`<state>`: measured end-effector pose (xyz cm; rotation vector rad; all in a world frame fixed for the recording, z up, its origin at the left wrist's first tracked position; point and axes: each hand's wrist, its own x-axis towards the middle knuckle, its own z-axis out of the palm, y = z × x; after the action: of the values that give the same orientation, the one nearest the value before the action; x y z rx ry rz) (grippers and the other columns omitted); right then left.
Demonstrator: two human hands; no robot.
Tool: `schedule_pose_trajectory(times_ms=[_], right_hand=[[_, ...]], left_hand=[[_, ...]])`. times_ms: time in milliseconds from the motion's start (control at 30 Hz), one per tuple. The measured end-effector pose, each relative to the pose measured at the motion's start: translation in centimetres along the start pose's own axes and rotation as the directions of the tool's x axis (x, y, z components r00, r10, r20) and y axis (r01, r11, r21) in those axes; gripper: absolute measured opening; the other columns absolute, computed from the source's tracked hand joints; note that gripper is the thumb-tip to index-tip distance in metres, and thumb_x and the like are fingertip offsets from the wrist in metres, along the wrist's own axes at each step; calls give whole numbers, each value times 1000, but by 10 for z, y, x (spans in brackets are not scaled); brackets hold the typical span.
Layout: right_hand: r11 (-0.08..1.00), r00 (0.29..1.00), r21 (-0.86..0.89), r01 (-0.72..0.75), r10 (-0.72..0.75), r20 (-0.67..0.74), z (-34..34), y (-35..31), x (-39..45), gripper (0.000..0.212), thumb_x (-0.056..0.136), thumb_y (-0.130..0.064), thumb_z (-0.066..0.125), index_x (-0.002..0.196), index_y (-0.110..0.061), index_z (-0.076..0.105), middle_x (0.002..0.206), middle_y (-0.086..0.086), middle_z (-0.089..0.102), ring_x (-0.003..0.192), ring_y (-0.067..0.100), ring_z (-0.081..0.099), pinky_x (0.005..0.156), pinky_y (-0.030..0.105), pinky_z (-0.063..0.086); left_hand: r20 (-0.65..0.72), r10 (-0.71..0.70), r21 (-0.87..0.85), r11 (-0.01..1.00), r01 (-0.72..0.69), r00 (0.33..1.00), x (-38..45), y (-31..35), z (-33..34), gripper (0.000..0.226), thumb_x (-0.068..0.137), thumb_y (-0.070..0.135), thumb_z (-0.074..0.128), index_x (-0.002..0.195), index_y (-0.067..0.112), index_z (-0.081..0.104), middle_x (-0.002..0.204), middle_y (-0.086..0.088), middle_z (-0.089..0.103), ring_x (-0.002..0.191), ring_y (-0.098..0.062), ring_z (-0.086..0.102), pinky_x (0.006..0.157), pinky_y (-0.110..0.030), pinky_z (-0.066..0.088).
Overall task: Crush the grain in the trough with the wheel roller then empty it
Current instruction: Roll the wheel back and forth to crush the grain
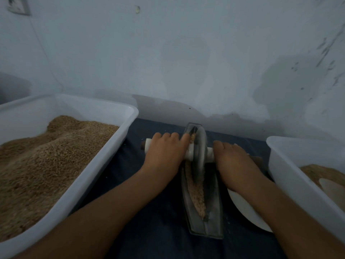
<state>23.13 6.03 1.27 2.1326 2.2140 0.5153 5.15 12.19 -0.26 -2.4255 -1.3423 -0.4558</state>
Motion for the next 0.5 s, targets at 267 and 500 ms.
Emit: schedule_pose_trajectory(times_ms=[267,500], right_hand=[[999,992,31,-8,4,126,-2,14,43,48,90,-13,62,132,-7,39,120,13,61,107,30,60,76,34,44],[998,1000,57,4,-4,-1,3,7,15,34,87,-17,65,114,-14,45,110,6,60,97,24,60,70,31,32]], left_hand=[[-24,-1,0,1000,1,1000,32,-5,9,52,80,19,71,122,22,40,109,-4,59,99,-27,59,75,-37,29],[-36,5,-2,1000,-5,999,7,1,4,53,78,22,72,120,21,40,106,-4,59,94,-26,58,78,-37,36]])
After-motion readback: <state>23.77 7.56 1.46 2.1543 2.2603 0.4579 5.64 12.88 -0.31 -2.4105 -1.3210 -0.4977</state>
